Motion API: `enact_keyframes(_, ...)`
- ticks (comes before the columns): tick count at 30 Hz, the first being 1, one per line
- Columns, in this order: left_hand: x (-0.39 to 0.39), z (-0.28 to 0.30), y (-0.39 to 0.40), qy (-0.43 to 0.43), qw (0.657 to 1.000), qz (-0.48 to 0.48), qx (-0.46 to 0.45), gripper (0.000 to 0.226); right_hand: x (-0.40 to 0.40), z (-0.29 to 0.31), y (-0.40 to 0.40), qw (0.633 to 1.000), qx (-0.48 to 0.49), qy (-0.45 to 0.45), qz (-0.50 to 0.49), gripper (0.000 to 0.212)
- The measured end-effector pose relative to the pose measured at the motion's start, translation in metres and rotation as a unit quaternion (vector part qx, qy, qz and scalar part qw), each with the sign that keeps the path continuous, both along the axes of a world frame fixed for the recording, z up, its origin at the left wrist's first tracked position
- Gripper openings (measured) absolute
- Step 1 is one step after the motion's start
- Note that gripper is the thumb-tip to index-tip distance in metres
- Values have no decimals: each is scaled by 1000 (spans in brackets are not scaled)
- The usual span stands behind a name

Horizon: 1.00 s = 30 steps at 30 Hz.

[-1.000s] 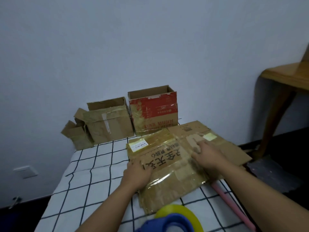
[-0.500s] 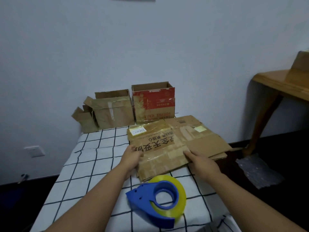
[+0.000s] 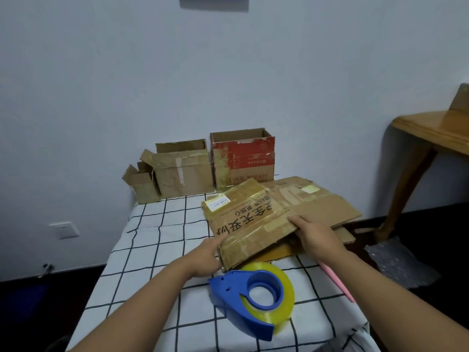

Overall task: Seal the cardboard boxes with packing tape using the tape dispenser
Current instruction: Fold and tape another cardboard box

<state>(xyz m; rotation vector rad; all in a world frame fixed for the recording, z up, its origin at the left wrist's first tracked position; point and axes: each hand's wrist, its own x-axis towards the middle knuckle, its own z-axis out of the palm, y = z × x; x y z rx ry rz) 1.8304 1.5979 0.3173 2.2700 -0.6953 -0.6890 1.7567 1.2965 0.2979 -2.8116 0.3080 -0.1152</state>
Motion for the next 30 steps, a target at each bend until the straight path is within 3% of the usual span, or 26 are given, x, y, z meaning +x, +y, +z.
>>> enact_keyframes(6,-9,-8,0,146,985,84,-43,67,-8,-14,7,996,-43,71,-36,53)
enact_keyframes(13,-21,-4,13,129,990,58,-2,99,-5,-15,13,992,-79,90,-50,56)
enact_keyframes(16,-25,-8,13,141,982,121,-13,82,-5,-16,14,992,-73,91,-55,57)
enact_keyframes(21,-29,-15,5,151,964,216,-39,15,-6,-18,16,993,-63,89,-54,60)
enact_keyframes(23,-31,-17,2,132,965,224,-37,9,-5,-18,17,993,-61,90,-55,62)
enact_keyframes(30,-32,-18,3,77,974,214,3,20,-6,-18,19,990,-78,95,-63,64)
